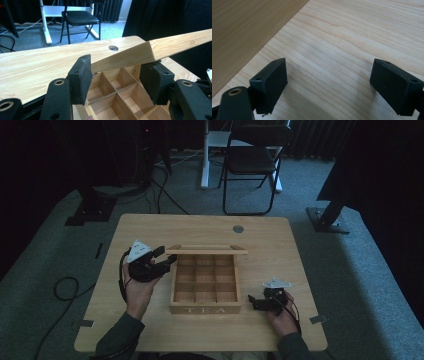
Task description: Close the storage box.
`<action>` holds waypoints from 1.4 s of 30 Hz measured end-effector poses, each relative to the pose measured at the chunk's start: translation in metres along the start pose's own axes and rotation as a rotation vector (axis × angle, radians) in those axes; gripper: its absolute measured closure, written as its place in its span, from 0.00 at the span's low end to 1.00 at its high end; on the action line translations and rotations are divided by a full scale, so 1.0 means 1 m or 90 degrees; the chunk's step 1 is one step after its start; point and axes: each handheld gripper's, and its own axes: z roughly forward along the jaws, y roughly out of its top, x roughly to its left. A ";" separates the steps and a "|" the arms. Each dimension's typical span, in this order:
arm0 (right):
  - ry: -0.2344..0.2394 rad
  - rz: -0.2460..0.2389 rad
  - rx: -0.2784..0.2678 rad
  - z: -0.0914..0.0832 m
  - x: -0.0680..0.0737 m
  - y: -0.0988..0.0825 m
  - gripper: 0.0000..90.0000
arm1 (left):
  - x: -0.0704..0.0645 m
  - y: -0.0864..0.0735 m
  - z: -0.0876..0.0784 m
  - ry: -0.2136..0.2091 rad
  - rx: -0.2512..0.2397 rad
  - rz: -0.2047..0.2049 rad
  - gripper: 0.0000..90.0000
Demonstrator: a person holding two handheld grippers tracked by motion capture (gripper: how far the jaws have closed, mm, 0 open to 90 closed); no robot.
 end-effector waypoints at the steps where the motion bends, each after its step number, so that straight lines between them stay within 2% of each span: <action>1: 0.000 0.000 0.000 0.000 0.000 0.000 0.15 | 0.000 -0.001 0.000 -0.001 -0.001 -0.001 0.48; 39: 0.000 -0.002 -0.002 0.000 0.000 0.000 0.15 | -0.007 -0.041 -0.009 -0.018 0.025 -0.032 0.46; 42: 0.000 -0.003 -0.002 0.000 0.000 0.000 0.15 | -0.007 -0.043 -0.009 -0.019 0.029 -0.028 0.46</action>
